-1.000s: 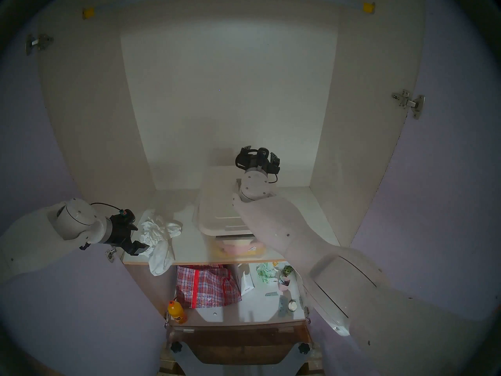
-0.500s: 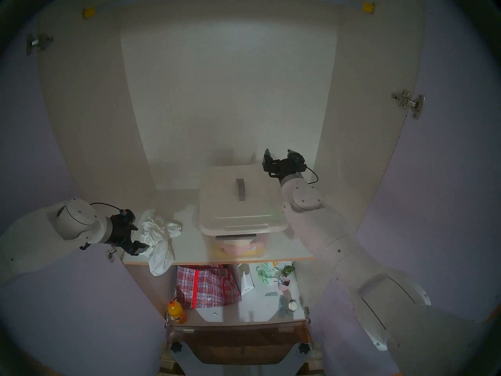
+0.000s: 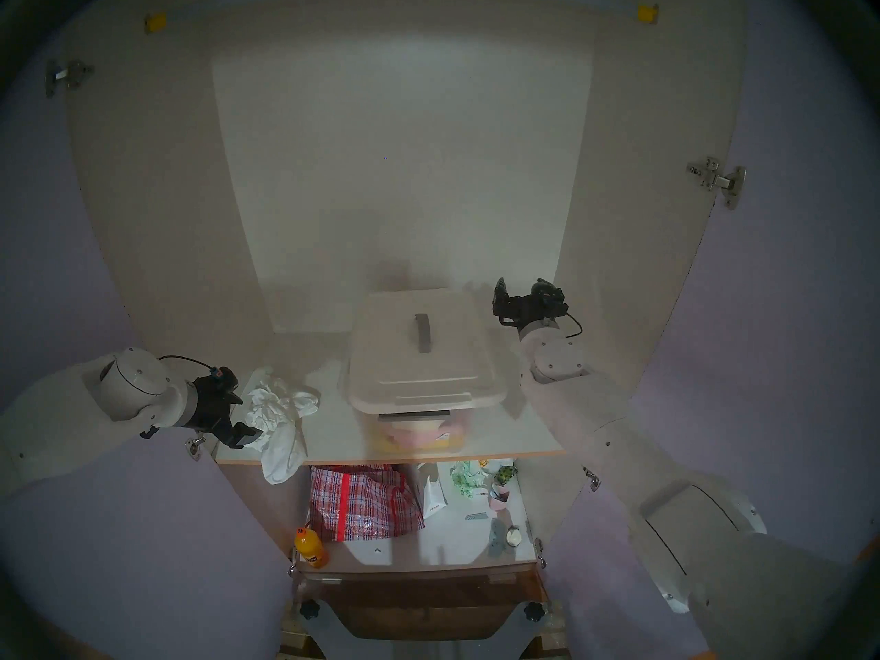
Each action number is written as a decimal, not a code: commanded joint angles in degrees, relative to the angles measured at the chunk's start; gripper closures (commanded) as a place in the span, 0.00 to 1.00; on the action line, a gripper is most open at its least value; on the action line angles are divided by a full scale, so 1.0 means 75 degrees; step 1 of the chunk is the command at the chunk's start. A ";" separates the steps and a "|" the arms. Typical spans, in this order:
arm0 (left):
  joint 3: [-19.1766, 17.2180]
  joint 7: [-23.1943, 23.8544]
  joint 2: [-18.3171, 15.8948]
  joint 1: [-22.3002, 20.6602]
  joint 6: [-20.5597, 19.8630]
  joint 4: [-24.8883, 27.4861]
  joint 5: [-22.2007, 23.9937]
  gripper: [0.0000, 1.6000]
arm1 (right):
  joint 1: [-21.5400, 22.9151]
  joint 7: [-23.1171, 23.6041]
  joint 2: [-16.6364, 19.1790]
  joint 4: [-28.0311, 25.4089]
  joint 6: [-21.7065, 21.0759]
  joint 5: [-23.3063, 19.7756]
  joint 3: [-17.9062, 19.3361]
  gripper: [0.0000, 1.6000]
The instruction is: Take clothing out of the storage bin and put the lid back on the bin
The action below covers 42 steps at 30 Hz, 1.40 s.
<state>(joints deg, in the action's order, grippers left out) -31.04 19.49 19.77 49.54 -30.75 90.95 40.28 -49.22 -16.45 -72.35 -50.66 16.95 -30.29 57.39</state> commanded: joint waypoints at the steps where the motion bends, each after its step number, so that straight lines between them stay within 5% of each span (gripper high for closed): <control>1: -0.0153 0.0038 -0.0056 -0.0185 0.0056 0.0062 0.0001 0.00 | 0.0413 0.0443 -0.0049 0.0476 0.0245 -0.0037 -0.0011 0.00; 12: -0.0151 0.0018 -0.0049 -0.0180 0.0049 0.0059 0.0004 0.00 | 0.1206 0.2595 -0.0098 0.2366 0.0490 -0.0326 0.0177 0.00; 22: -0.0195 -0.0012 -0.0007 -0.0366 -0.0044 0.0043 -0.0147 0.00 | 0.1697 0.2656 -0.0487 0.3771 0.1614 -0.0183 0.0161 0.00; 42: -0.0412 0.0187 0.1366 -0.1548 0.0554 -0.1449 -0.0771 0.00 | 0.1813 0.2666 -0.0601 0.4078 0.1915 -0.0105 0.0197 0.00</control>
<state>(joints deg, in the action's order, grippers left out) -32.73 20.14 28.31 41.72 -27.93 82.38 36.11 -37.78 3.44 -76.67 -19.75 29.53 -31.06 58.56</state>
